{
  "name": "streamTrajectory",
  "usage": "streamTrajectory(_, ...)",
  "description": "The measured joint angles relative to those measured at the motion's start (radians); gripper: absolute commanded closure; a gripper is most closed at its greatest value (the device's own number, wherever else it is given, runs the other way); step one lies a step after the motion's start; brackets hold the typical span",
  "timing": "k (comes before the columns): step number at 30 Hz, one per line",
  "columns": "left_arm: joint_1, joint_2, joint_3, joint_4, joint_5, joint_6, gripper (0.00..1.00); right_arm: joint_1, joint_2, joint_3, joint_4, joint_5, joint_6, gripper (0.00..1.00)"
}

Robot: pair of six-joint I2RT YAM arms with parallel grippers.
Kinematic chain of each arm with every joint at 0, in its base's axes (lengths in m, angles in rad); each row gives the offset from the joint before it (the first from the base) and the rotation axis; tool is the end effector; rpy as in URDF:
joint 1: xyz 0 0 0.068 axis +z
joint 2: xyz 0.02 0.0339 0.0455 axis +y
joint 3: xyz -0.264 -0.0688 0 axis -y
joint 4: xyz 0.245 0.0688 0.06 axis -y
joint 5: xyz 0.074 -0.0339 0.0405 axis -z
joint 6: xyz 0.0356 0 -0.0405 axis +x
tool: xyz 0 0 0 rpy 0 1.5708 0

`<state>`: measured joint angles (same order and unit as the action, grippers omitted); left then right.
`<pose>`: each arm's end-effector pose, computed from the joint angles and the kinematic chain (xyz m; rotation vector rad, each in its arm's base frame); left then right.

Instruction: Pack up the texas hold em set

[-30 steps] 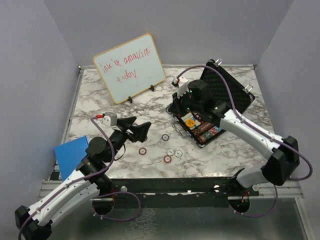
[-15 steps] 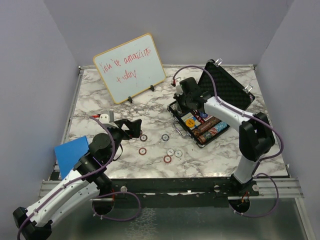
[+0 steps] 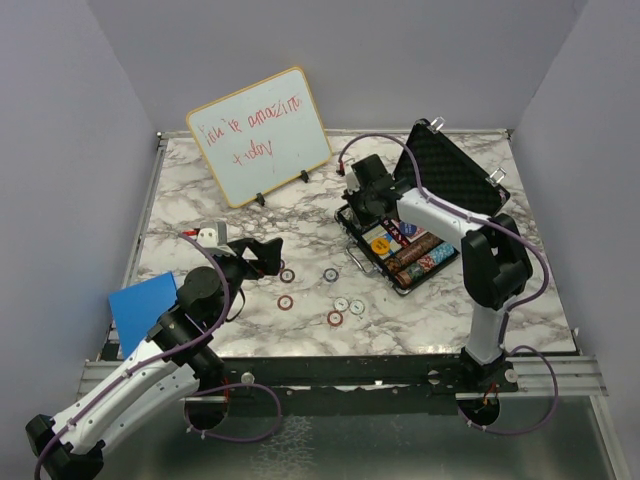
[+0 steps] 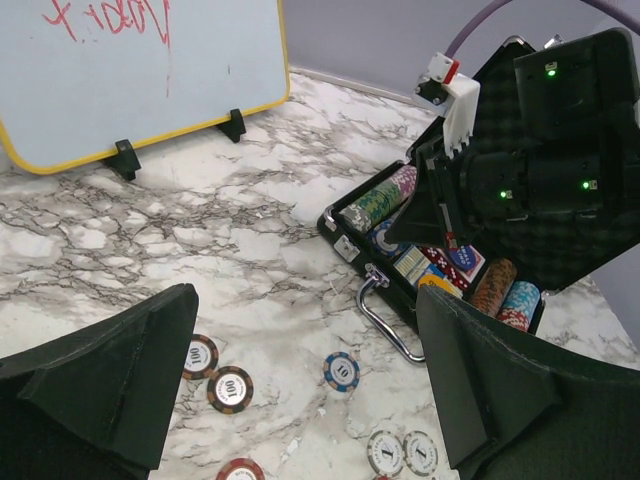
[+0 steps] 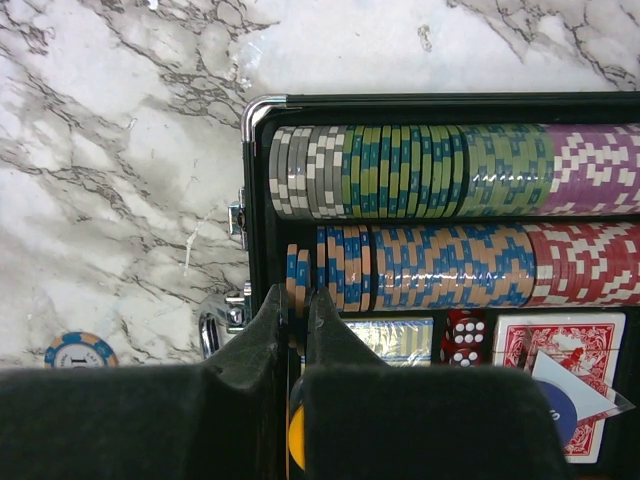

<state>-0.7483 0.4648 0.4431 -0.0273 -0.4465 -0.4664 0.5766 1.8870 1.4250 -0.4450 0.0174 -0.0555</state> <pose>0.1103 -0.0814 0.2813 -0.1183 1.6414 -0.5742 0.3488 0.2261 0.2226 -0.7664 2.3676 0.2000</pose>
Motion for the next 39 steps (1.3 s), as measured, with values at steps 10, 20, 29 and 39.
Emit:
streamTrajectory(10,0.000,0.000,0.000,0.003,0.012,0.001,0.01,0.000,0.032,0.014,-0.028,0.045,-0.006,0.65)
streamTrajectory(20,0.000,0.000,0.000,0.003,0.013,0.000,0.01,0.000,0.004,0.014,-0.048,0.042,0.013,0.60)
streamTrajectory(29,0.000,0.038,0.025,-0.029,0.011,-0.025,0.01,0.027,-0.130,0.005,-0.066,-0.022,0.091,0.43)
streamTrajectory(39,0.000,0.032,0.027,-0.037,0.006,-0.046,0.01,0.232,-0.089,-0.012,-0.136,-0.028,0.170,0.34)
